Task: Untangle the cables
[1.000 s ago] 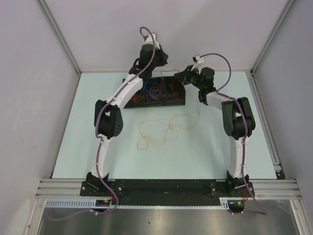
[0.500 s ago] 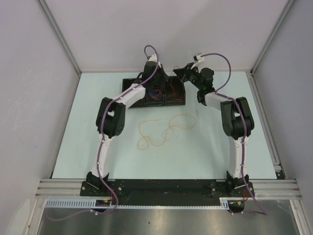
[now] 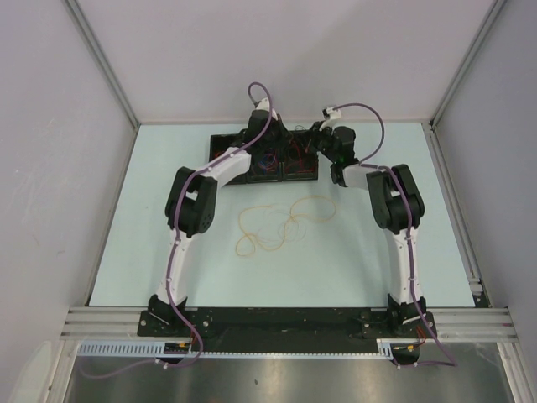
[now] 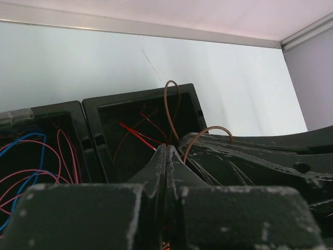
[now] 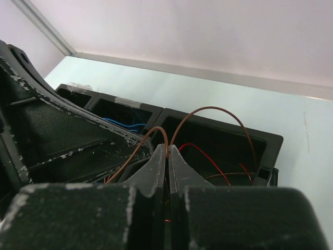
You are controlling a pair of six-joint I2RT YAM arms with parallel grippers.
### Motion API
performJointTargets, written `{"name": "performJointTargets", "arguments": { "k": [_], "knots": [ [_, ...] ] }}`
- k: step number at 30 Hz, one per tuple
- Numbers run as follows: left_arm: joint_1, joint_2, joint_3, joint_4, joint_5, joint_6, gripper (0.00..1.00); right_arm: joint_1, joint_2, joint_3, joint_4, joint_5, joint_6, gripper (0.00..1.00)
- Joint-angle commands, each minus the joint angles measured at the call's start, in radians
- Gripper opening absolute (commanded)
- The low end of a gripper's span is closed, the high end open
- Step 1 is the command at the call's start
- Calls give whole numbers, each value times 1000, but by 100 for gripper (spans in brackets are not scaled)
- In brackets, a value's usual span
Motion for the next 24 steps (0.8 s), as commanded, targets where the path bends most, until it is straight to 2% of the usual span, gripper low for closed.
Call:
{"name": "performJointTargets", "arguments": {
  "k": [1,5,12,17,24],
  "knots": [
    [-6,-24,23,26,-6,-25,0,33,-3,47,-10,112,-100,0],
    [-6,-21,38,-8,-17,-17,0,53,51,133,-45,188,-95,0],
    [-13,-47,-5,-15,-18,-27,0,93,64,146,-27,354,-202,0],
    [-16,-48,-8,-44,-24,-14,0,96,77,178,-96,354,-228,0],
    [-19,-10,56,-152,-37,-10,0,91,-4,92,-128,354,-232,0]
  ]
}}
